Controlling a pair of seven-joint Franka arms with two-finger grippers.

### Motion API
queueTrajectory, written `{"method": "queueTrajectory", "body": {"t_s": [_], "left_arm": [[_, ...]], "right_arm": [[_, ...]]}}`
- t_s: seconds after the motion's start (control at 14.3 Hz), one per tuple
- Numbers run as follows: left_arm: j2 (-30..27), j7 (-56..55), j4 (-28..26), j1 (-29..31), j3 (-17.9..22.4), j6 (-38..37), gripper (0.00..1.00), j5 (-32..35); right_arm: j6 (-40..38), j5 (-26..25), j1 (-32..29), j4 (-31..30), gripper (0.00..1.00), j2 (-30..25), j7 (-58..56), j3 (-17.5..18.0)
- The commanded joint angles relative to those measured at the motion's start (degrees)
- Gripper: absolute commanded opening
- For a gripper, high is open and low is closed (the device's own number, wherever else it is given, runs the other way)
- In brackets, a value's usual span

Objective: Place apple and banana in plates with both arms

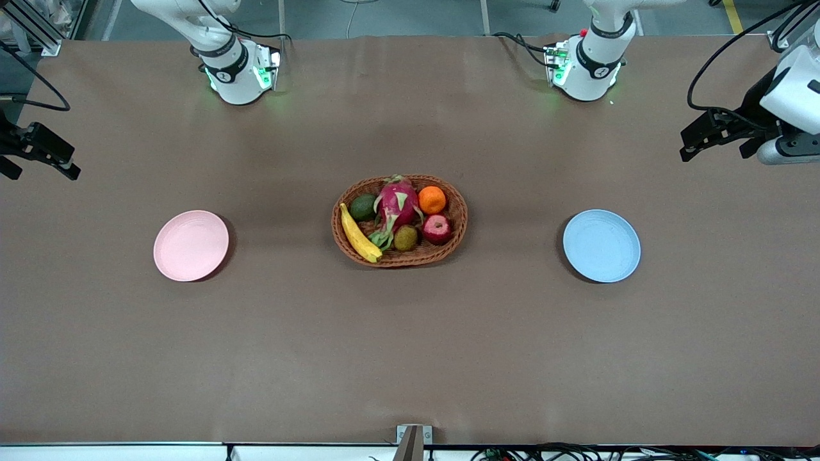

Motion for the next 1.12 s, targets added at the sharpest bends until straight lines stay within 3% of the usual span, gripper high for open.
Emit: {"method": "queueTrajectory", "body": {"t_s": [0.0, 0.77, 1.05], "left_arm": [[-0.3, 0.6, 0.5, 0.2, 0.0, -0.2, 1.0, 0.1], [8.1, -0.3, 2.2, -1.2, -0.2, 3.1, 1.0, -0.6], [13.0, -1.8, 1.9, -5.4, -0.2, 7.7, 1.0, -0.7]], "right_arm": [[-0.6, -0.5, -1.2, -0.2, 1.0, -0.9, 0.9, 1.2], [-0.6, -0.4, -0.4, -0.5, 1.0, 2.3, 0.5, 1.4], [-0.5, 0.1, 7.1, -0.2, 1.0, 9.1, 0.4, 1.4]]}}
